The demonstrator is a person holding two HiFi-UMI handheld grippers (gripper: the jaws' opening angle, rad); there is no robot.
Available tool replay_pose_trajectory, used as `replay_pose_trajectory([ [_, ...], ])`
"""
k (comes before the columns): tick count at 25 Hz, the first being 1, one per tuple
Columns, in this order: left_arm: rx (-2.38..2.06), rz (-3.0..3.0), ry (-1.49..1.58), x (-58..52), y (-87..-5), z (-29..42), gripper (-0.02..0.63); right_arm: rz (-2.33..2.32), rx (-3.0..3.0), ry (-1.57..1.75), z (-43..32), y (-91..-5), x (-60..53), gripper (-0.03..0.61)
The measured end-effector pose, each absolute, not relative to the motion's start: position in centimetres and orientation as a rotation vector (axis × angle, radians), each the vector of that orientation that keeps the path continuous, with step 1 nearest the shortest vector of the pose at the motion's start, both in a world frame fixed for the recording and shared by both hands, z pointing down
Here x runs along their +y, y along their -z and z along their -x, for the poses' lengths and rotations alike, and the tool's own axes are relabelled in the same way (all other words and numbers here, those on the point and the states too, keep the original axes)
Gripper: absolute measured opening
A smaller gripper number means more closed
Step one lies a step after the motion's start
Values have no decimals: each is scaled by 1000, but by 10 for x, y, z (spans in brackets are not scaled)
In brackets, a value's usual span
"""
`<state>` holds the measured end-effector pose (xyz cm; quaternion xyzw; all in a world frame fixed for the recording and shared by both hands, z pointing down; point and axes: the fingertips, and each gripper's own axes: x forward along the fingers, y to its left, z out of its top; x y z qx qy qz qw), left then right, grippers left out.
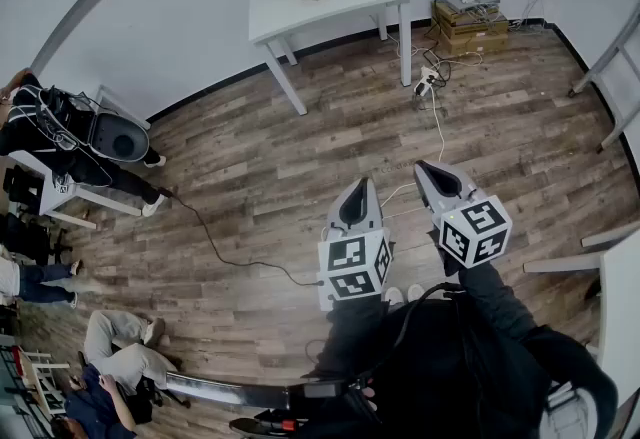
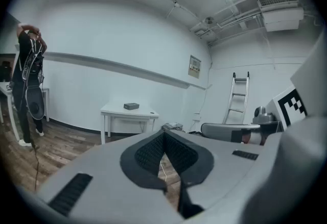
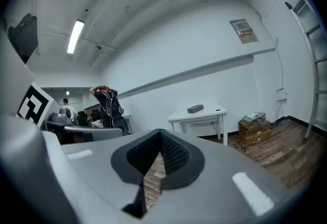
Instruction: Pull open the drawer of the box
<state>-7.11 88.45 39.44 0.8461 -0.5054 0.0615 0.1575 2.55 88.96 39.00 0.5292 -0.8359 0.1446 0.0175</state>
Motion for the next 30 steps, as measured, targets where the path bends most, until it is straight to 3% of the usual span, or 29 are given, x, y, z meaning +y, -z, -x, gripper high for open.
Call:
replay_pose_trajectory([
  [12, -1438, -2417, -187, 887, -395, 58, 0, -1652, -2602, -473, -39, -391, 890, -9],
  [30, -1412, -2317, -245, 865, -440, 105, 0, -1688, -2545, -514, -15, -415, 856, -9],
])
